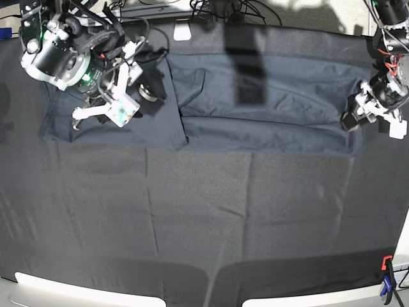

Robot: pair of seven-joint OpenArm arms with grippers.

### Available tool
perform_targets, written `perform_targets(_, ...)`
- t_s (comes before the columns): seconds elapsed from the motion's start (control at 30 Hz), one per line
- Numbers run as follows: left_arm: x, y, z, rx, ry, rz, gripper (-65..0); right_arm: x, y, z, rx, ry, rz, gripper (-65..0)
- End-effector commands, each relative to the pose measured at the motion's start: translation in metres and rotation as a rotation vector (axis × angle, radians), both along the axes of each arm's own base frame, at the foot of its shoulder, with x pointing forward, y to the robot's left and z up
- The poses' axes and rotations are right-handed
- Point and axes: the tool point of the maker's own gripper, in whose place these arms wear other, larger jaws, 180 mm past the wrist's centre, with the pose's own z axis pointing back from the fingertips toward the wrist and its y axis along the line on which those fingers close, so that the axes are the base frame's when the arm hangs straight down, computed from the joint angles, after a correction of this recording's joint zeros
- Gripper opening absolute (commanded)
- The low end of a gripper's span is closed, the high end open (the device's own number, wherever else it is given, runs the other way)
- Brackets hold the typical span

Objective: Layout the t-shirt on the table in an organized manner, then fold the t-shirt properly

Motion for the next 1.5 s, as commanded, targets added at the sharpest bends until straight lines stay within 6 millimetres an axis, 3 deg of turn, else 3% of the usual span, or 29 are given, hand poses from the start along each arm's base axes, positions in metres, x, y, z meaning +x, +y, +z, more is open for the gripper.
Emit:
perform_targets(0.0, 0.009, 0.008, 0.015, 0.007, -0.051, 0.006, -65.0, 0.003, 0.003, 0.009, 0.016, -0.032, 0.007, -41.0)
perform_targets(0.13, 0.008, 0.013, 0.011, 0.04, -0.036, 0.003, -65.0, 0.004, 0.001, 0.009, 0.005, -0.035, 0.003, -41.0)
perform_targets(0.27, 0.013, 0.038, 0.022, 0.102, -0.082, 0.049, -65.0, 0.01, -0.012, 0.013, -0.009, -0.056, -0.035, -41.0)
perform_targets(0.5, 0.017, 0.081, 0.047, 0.223, -0.099, 0.039, -65.0, 0.034, -0.081, 0.041, -0.083, -0.164, -0.25, -41.1)
perform_targets(0.63, 0.017, 0.077, 0.06, 0.243, -0.097, -0.021, -65.0, 0.038, -0.115, 0.057, -0.12, -0.214, -0.352, -41.1)
perform_targets(0.8, 0.005, 0.032, 0.082, 0.234, -0.136, -0.135, -65.0, 0.039, -0.135, 0.06, -0.136, -0.222, -0.41, -41.0)
perform_targets(1.13, -0.017, -0.104, 0.134, 0.092, -0.332, -0.16, -65.0, 0.037, -0.16, 0.021, -0.107, -0.107, -0.484, -41.1)
perform_targets(1.37, -0.024, -0.189, 0.121, -0.015, -0.276, -0.242, -65.0, 0.036, -0.16, 0.02, -0.1, -0.101, -0.486, -41.0)
perform_targets(1.47, -0.026, -0.217, 0.121, -0.023, -0.281, -0.296, -65.0, 0.036, -0.16, 0.02, -0.1, -0.102, -0.485, -41.0)
